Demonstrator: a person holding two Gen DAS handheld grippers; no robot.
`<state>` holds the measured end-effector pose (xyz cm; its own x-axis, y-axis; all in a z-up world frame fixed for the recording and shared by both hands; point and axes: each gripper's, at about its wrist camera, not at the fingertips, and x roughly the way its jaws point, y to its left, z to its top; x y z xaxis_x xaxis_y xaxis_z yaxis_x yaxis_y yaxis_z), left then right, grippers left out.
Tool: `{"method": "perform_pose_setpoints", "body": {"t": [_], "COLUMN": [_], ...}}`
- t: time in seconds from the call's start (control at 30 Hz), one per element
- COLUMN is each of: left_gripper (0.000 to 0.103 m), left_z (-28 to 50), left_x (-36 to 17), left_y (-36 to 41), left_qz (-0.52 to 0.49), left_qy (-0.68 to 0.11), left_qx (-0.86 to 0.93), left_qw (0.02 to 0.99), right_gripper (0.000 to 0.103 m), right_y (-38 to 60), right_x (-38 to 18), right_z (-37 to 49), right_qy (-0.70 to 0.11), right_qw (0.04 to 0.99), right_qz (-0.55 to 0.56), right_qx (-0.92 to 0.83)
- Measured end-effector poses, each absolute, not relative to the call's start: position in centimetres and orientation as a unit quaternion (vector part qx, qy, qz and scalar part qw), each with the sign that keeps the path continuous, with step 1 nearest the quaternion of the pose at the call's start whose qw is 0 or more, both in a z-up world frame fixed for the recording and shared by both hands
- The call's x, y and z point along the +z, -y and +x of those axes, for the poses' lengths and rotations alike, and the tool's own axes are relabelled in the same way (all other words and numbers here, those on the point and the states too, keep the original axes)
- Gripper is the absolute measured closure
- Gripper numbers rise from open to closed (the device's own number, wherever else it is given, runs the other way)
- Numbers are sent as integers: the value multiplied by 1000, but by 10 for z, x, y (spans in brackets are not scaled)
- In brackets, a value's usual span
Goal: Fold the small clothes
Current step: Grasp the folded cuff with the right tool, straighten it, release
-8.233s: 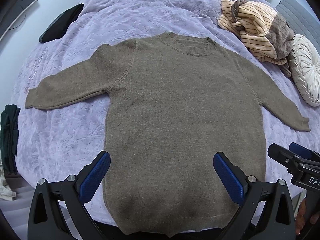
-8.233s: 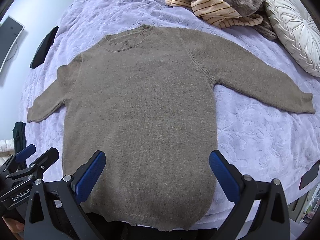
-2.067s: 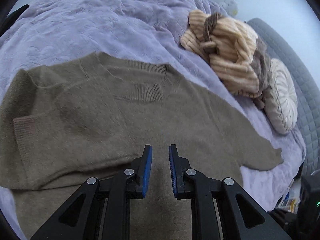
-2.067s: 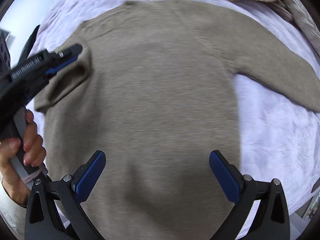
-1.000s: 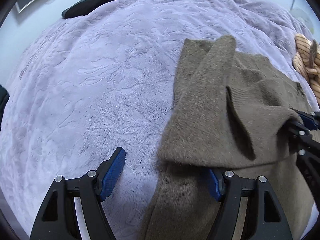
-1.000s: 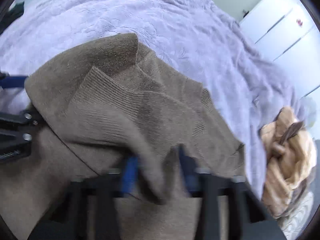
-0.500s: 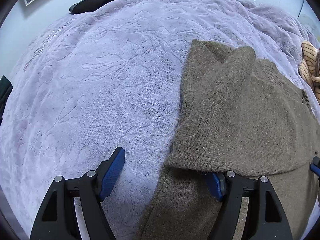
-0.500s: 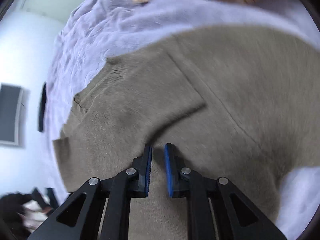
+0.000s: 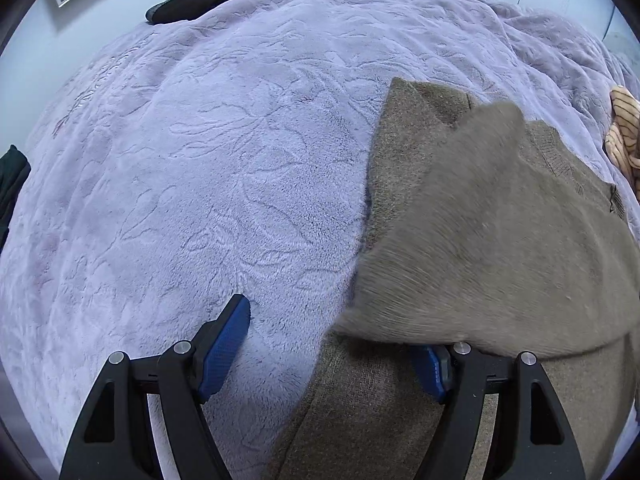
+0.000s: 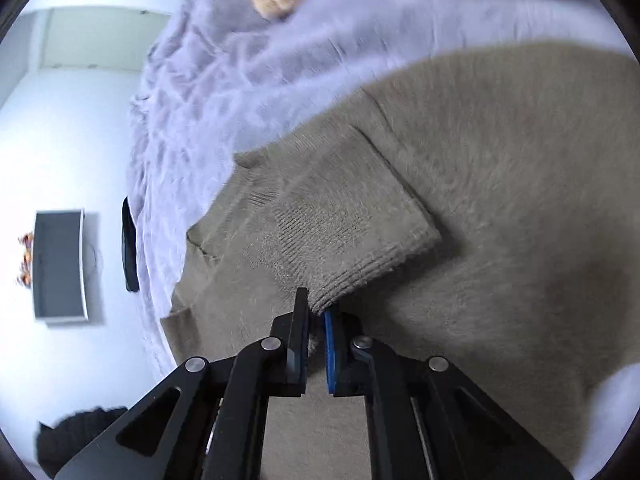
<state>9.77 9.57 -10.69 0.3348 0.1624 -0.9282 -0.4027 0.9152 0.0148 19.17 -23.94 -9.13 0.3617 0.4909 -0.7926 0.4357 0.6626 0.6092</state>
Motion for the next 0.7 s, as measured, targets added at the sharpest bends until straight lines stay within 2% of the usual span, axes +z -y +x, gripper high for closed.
{"method": "perform_pose_setpoints", "body": {"t": [0.1, 0.23, 0.37, 0.6, 0.7], "left_gripper": [26, 24, 24, 24, 24], "left_z": [97, 97, 92, 79, 73], "left_x": [-109, -108, -97, -106, -95], "left_y": [-96, -97, -105, -131, -133], "left_qz": [-109, -107, -122, -218, -200], "left_qy": [-549, -551, -541, -541, -555], "left_qx": [175, 175, 190, 188, 179], "left_qw": [810, 809, 810, 790, 787], "right_gripper": [96, 96, 90, 91, 83], "right_y": [254, 281, 270, 264, 273], "right_x": [-88, -115, -105, -109, -110], "right_z": [177, 159, 169, 173, 162], "right_qy": [-576, -575, -581, -591, -587], "right_qw": [737, 706, 718, 709, 700], "right_qz": [354, 412, 383, 385, 407], "right_qx": [-15, -11, -5, 1, -1]}}
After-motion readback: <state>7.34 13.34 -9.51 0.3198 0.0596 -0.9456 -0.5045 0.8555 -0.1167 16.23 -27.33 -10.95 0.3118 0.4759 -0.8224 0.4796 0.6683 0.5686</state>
